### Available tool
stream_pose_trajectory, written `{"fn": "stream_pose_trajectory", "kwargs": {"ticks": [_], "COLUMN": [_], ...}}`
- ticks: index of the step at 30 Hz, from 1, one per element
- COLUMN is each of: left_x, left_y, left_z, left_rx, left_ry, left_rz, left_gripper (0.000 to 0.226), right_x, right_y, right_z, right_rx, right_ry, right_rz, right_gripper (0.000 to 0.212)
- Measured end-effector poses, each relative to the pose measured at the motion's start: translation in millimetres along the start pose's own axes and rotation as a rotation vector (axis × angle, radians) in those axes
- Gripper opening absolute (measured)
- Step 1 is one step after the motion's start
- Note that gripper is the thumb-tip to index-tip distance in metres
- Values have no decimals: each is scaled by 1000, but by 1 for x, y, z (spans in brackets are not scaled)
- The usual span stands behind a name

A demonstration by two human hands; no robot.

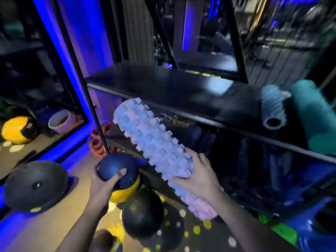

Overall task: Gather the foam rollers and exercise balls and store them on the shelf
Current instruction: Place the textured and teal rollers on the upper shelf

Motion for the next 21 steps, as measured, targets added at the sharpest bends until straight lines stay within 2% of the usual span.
{"fn": "stream_pose_trajectory", "kwargs": {"ticks": [3, 6, 8, 10, 12, 16, 21], "left_x": [27, 40, 50, 62, 78, 112, 149], "left_y": [-28, -60, -81, -104, -122, -156, -188], "left_z": [7, 18, 28, 43, 66, 129, 221], "left_rx": [-30, -36, -58, -107, -173, -279, -394], "left_ry": [44, 33, -12, -37, -31, 38, 40], "left_rz": [38, 43, 76, 113, 141, 178, 222], "left_gripper": [102, 85, 92, 96, 96, 75, 77], "right_x": [-30, -42, -41, -35, -28, -10, 21], "right_y": [-27, -56, -79, -104, -123, -153, -202], "right_z": [-26, -48, -63, -78, -92, -125, -180], "right_rx": [44, 151, 211, 270, 355, 545, 628], "right_ry": [-67, -228, -266, -275, -335, -359, -222], "right_rz": [50, 159, 249, 339, 432, 576, 710], "right_gripper": [101, 84, 72, 72, 79, 119, 128]}}
Point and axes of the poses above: each hand's wrist, its own y-axis away from the middle knuckle, its own z-axis out of the palm, x = y × z, the point moved 3 cm from there along -y, towards the middle knuckle, and after that the axes turned 6 degrees about -y, right-handed, at the moved point
